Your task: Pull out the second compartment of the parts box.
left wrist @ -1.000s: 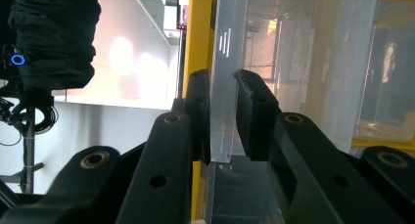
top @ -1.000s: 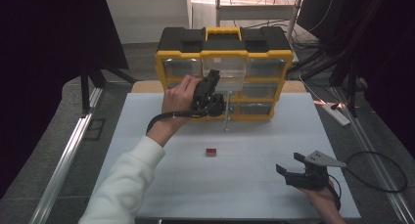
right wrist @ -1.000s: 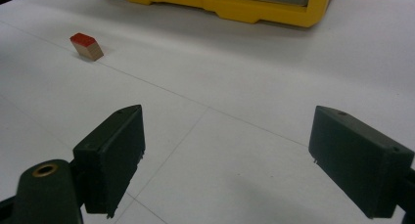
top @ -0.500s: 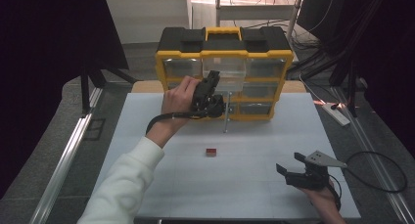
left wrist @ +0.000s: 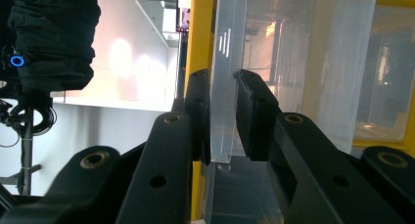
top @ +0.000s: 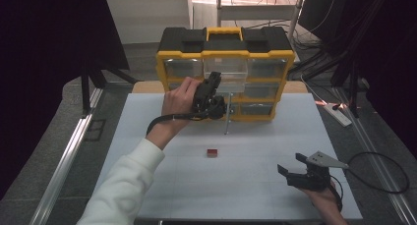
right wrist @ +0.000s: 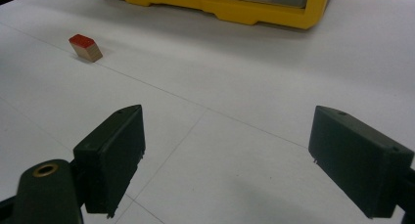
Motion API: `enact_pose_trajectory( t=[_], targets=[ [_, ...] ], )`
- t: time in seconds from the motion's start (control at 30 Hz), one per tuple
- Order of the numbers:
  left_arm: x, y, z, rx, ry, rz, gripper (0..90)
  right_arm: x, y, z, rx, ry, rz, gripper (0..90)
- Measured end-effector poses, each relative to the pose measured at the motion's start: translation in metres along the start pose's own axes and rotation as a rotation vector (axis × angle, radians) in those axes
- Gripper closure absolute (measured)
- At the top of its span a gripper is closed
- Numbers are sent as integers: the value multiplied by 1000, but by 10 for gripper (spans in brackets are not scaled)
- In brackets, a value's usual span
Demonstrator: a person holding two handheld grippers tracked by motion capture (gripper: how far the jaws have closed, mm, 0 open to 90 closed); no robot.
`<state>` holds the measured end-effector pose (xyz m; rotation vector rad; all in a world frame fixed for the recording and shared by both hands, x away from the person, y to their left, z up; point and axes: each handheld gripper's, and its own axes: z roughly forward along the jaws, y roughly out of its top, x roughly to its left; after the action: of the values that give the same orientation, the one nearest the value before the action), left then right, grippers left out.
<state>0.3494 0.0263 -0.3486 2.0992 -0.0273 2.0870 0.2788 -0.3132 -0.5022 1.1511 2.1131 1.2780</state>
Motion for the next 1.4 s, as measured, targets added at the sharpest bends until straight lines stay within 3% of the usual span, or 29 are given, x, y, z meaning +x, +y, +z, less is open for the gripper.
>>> enact_pose_trajectory(
  t=[1.4],
  targets=[
    [-5, -1, -8, -9, 11, -13, 763, 0, 0, 0, -1, -4, -1, 141]
  ],
)
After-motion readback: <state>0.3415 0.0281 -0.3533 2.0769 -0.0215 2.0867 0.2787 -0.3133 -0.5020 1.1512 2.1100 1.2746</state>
